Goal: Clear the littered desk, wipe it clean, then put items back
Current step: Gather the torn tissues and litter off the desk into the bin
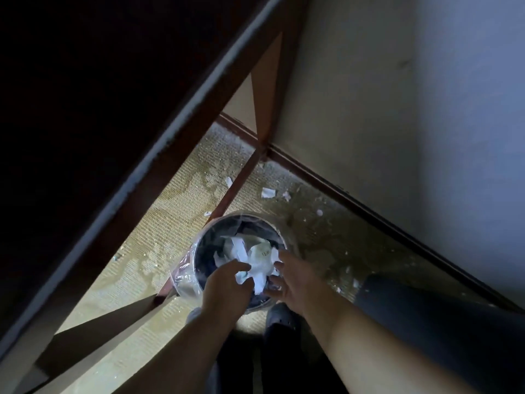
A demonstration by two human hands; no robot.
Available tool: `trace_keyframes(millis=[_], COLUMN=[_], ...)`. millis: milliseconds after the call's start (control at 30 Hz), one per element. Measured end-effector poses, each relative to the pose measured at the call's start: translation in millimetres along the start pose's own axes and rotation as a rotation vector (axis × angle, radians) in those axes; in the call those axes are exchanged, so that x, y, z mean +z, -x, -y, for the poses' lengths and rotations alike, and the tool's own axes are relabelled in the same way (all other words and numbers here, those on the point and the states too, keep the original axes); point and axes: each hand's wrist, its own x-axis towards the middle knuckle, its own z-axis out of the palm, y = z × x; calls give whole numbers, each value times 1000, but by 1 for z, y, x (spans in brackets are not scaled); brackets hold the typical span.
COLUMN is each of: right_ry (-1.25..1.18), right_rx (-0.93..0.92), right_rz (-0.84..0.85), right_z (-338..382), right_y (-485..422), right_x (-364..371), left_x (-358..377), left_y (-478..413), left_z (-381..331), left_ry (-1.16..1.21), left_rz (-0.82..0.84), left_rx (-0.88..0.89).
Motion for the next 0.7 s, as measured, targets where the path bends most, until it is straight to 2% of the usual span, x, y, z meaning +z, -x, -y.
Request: trace_keyframes(millis=[133, 233, 367, 533, 700], right_ry=[141, 399, 456, 616, 826], right_rx=[-132, -355, -617, -902, -1063], right_rz=[1, -146, -225, -131, -13], right_z=[23, 42, 79, 106, 101], right_y=[71, 128, 232, 355, 440], right_x=[-7, -2, 17, 56, 92], left_x=[-45, -89, -162, -274, -344], left_y=[44, 81, 136, 210, 261], left_z=[-38, -80, -155, -209, -172], left_ry=[31, 36, 180, 286, 243], left_rz=[-90, -158, -239, -451, -603], left_rx=[69, 161, 227, 328, 252])
